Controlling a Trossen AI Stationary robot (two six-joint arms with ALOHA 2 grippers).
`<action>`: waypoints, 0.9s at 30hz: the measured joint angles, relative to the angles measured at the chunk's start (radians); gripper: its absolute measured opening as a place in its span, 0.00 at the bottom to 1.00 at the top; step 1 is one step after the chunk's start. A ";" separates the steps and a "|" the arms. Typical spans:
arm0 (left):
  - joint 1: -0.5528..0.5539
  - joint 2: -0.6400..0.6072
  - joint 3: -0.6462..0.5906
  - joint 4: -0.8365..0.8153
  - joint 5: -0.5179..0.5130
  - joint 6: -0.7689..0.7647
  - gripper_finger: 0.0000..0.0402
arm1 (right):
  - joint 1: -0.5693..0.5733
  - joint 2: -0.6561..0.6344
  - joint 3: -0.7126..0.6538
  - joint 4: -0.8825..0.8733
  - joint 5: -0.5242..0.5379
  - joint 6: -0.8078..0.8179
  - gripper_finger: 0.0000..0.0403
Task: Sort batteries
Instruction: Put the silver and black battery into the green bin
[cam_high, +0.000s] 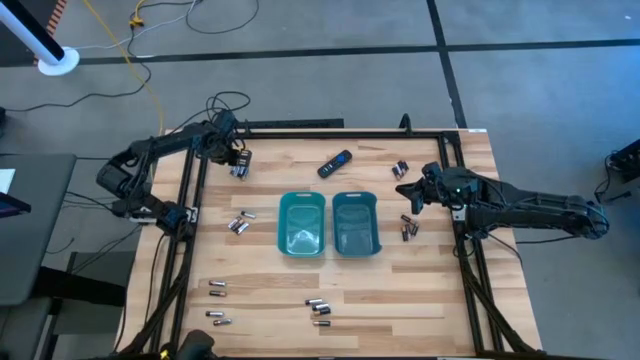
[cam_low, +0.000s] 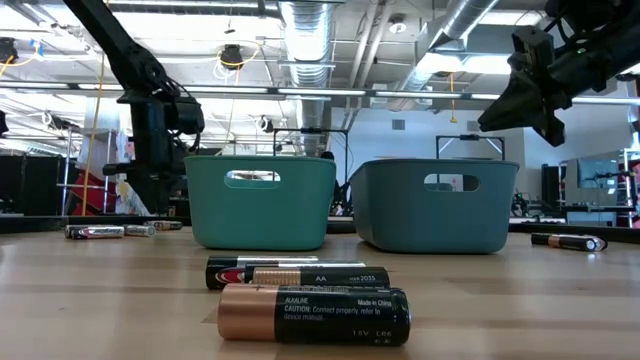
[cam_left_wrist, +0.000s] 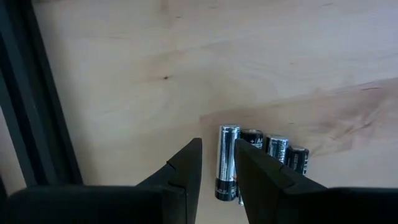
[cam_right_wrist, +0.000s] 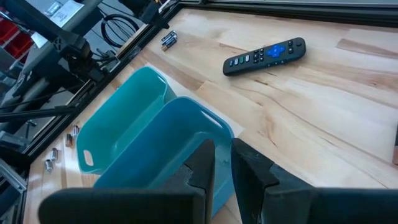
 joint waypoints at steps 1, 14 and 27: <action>0.000 0.000 0.000 -0.001 0.004 0.000 0.22 | 0.000 0.000 0.000 0.000 0.000 0.000 0.18; 0.000 0.000 0.001 -0.020 0.034 -0.003 0.22 | 0.000 0.000 0.000 0.000 0.000 -0.002 0.18; -0.015 0.000 0.001 -0.052 0.026 -0.085 0.22 | 0.001 0.000 0.000 0.000 0.000 0.001 0.18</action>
